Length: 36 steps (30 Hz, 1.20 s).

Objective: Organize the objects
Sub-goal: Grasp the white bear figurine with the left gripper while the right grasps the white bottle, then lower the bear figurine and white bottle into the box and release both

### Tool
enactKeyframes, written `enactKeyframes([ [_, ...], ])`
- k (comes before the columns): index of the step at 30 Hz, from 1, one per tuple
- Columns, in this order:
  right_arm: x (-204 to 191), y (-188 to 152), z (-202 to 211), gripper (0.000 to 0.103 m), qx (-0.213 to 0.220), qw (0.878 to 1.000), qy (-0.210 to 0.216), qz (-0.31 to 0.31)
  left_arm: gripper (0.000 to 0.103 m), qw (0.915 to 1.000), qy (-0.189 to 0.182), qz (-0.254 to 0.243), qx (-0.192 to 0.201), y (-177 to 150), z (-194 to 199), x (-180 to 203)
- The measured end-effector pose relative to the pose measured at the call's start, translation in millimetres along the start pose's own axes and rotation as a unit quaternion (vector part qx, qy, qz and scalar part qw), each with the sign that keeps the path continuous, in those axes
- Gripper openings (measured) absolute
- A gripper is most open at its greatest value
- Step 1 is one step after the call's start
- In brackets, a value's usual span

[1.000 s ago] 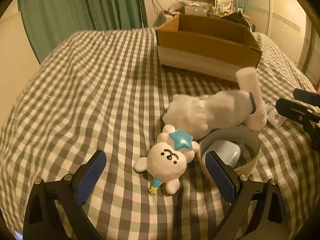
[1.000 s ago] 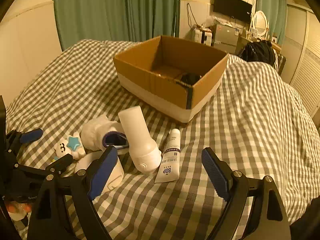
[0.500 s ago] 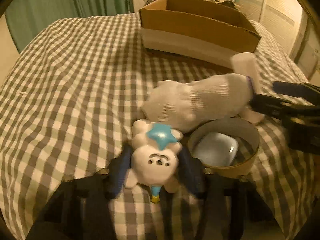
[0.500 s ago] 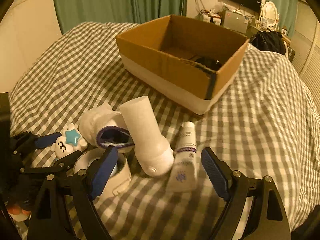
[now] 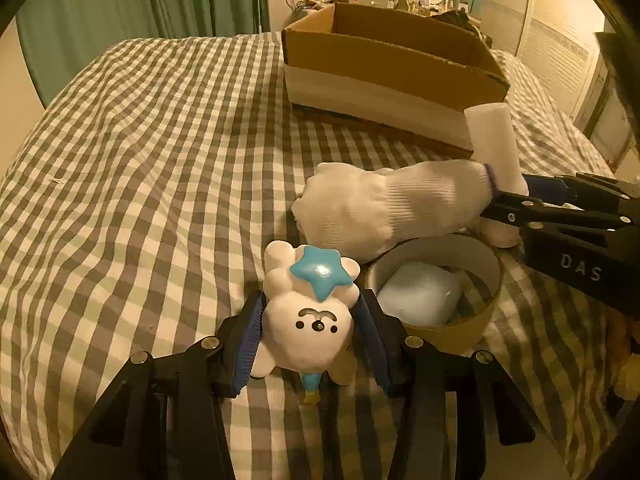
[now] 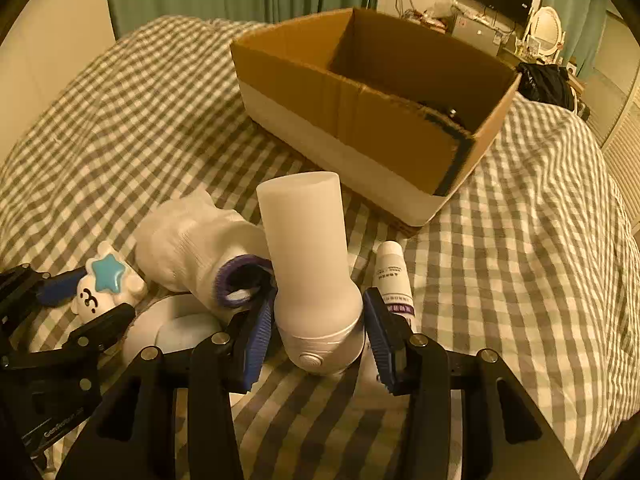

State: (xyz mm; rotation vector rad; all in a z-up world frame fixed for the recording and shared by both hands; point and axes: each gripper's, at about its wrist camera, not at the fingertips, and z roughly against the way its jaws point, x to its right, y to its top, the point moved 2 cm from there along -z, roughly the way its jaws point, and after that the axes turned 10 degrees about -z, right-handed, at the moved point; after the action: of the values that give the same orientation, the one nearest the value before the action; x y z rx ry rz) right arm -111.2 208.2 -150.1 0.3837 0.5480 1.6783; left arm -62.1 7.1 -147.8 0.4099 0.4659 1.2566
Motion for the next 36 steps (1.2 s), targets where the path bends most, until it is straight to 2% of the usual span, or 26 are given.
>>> enactKeyframes([
  [9, 5.2, -1.5, 49.7, 0.044, 0.055, 0.998, 0.015, -0.014, 0.048, 0.9995, -0.009, 0.009, 0.028, 0.8, 24.8, 4.9],
  [17, -3.4, 9.2, 91.2, 0.044, 0.089, 0.996, 0.030, -0.008, 0.048, 0.9967, -0.018, 0.006, 0.079, 23.6, 68.3, 7.2],
  [23, -9.8, 38.3, 126.6, 0.044, 0.129, 0.991, 0.040, 0.003, 0.048, 0.9924, -0.032, 0.003, 0.119, 64.0, 98.3, 0.6],
  [27, -7.7, 66.0, 142.5, 0.044, 0.150, 0.988, 0.044, 0.004, 0.048, 0.9888, -0.029, -0.010, 0.146, 101.5, 109.2, -4.3],
  [30, -5.7, 89.5, 146.9, 0.044, 0.164, 0.985, 0.045, 0.004, 0.048, 0.9871, -0.034, -0.010, 0.156, 131.3, 104.6, -10.1],
  [36, 1.6, 141.0, 134.6, 0.044, 0.175, 0.983, 0.054, -0.004, 0.048, 0.9837, -0.022, -0.012, 0.178, 195.9, 75.2, -19.8],
])
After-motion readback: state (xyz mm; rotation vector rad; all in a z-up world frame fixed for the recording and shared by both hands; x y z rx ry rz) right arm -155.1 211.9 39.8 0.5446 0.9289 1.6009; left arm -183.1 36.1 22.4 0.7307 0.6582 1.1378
